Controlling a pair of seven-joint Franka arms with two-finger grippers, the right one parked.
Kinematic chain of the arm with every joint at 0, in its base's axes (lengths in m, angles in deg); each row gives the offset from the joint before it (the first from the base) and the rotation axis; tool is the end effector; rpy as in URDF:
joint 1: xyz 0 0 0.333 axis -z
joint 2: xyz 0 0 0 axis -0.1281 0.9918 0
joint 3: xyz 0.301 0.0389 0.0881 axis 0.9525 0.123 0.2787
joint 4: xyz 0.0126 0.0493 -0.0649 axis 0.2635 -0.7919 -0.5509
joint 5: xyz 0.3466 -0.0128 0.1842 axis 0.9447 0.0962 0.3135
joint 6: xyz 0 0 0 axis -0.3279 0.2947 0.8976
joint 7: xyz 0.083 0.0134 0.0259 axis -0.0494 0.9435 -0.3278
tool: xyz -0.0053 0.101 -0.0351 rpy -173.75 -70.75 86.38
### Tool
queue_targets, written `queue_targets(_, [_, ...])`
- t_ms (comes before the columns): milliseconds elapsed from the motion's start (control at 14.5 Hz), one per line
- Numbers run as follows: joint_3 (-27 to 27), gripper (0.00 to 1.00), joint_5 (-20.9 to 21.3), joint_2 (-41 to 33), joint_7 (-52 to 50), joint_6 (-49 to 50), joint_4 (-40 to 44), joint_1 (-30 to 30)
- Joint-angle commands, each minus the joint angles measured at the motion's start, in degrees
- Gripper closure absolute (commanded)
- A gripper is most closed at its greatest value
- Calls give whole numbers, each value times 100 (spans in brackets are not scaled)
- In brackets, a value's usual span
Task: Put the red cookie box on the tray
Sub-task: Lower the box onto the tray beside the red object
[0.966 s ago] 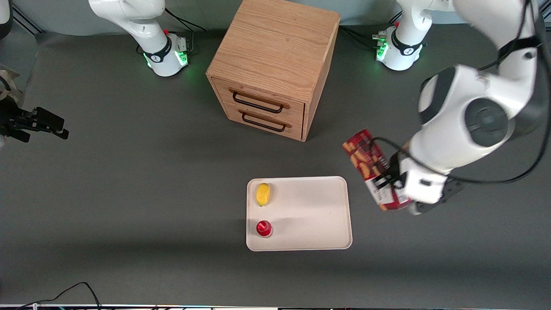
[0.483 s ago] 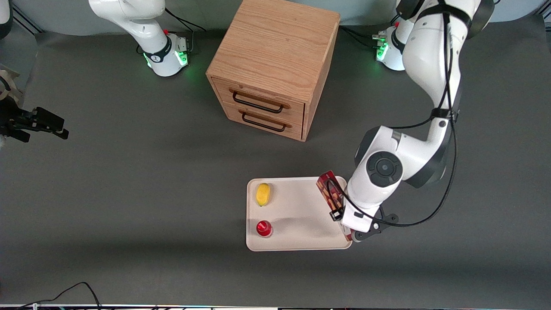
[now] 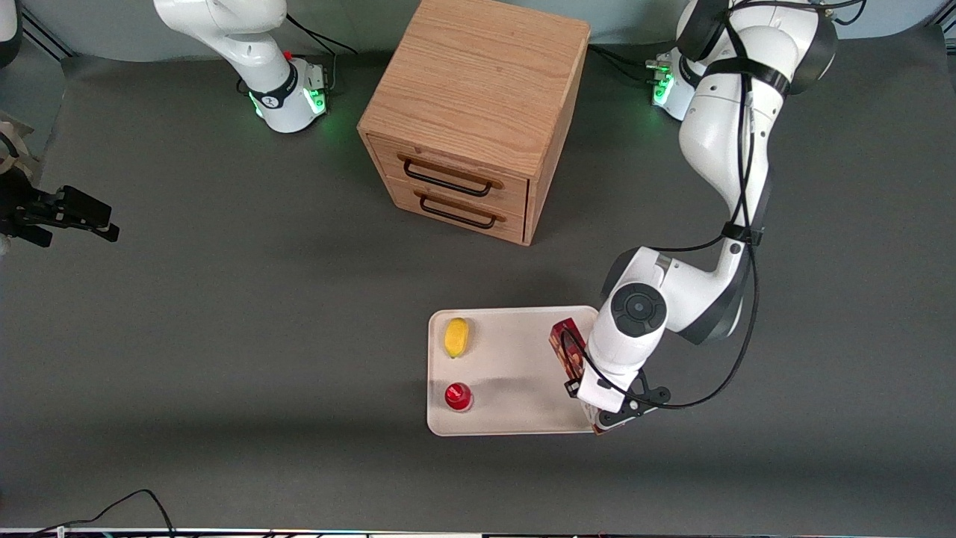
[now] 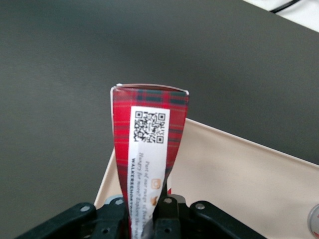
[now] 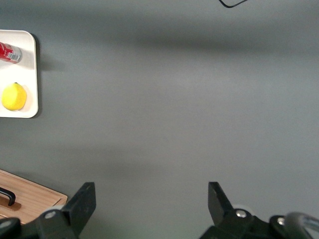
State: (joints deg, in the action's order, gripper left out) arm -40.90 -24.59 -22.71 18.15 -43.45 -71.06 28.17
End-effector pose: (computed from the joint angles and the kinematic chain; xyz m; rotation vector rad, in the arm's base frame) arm 0.7081 -0.3240 0.2622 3.0188 0.5638 0.3021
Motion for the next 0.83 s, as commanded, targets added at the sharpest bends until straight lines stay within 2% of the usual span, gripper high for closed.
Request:
queue_targets(0, [54,100,184,4,-142,-175,-146,151])
queue_targets(276, [71,100,236,13,-160,-499,-374,212])
queue_targets(414, [71,60,517,22,-160,-684,-480,178])
queue_targets(483, [71,42,527,31,-160,-720,-524,160])
queue_targets(690, [80,0,527,-4,-151,-642,-533,151])
queue_targets(759, [80,0,518,-39,-168,-606,-507,151])
